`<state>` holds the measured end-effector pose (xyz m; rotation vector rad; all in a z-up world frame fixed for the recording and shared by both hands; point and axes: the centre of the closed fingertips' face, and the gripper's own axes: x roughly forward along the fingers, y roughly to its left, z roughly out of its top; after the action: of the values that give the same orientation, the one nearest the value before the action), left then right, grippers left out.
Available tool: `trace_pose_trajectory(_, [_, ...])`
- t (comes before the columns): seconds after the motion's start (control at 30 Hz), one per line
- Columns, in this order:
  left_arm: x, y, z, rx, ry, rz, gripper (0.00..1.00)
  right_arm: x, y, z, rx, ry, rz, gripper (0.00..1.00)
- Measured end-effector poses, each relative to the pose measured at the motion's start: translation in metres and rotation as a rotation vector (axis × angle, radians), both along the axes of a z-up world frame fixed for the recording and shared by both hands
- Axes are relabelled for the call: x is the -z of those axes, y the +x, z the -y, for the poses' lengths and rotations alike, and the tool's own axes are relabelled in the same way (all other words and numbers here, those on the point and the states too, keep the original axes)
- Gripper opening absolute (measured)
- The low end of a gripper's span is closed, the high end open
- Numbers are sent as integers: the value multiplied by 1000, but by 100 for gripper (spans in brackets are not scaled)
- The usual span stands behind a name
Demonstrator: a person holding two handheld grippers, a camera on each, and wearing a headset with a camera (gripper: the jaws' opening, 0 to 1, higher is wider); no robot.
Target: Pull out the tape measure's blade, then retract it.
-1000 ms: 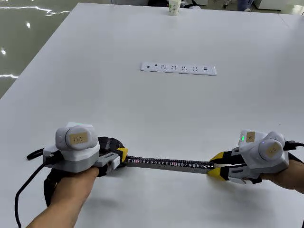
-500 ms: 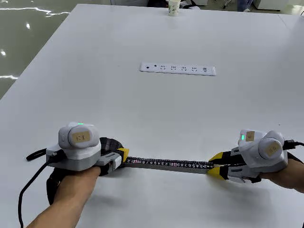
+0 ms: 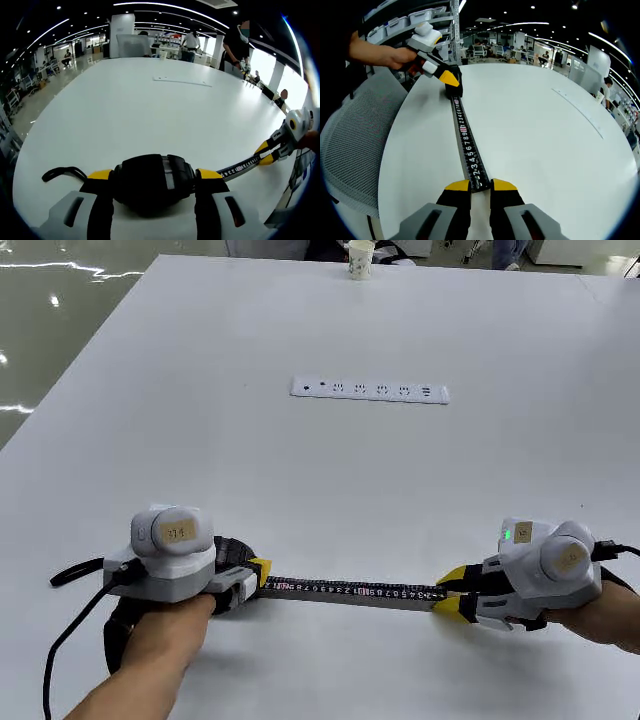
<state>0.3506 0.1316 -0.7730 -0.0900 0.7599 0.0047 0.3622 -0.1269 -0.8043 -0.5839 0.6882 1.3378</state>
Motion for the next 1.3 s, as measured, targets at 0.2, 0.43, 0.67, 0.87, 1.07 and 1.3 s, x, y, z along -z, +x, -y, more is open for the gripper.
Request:
trace_pose_trajectory(0.2, [0, 0, 0, 4, 7, -3, 61, 0, 0, 1, -5, -1, 3, 9])
trace_pose_trajectory(0.43, [0, -1, 0, 6, 23, -13, 59, 0, -1, 1, -10, -2, 2, 9])
trace_pose_trajectory(0.67, [-1, -1, 0, 16, 35, -12, 57, 0, -1, 1, -10, -5, 3, 9])
trace_pose_trajectory(0.87, [0, -2, -1, 20, 38, -16, 56, 0, -1, 1, -9, -5, 1, 9])
trace_pose_trajectory(1.07, [0, -2, -1, 24, 35, -23, 55, 1, 0, 2, -6, -4, -1, 9])
trace_pose_trajectory(1.3, [0, -3, -1, 26, 32, -23, 55, 0, -1, 1, -2, -6, -2, 9])
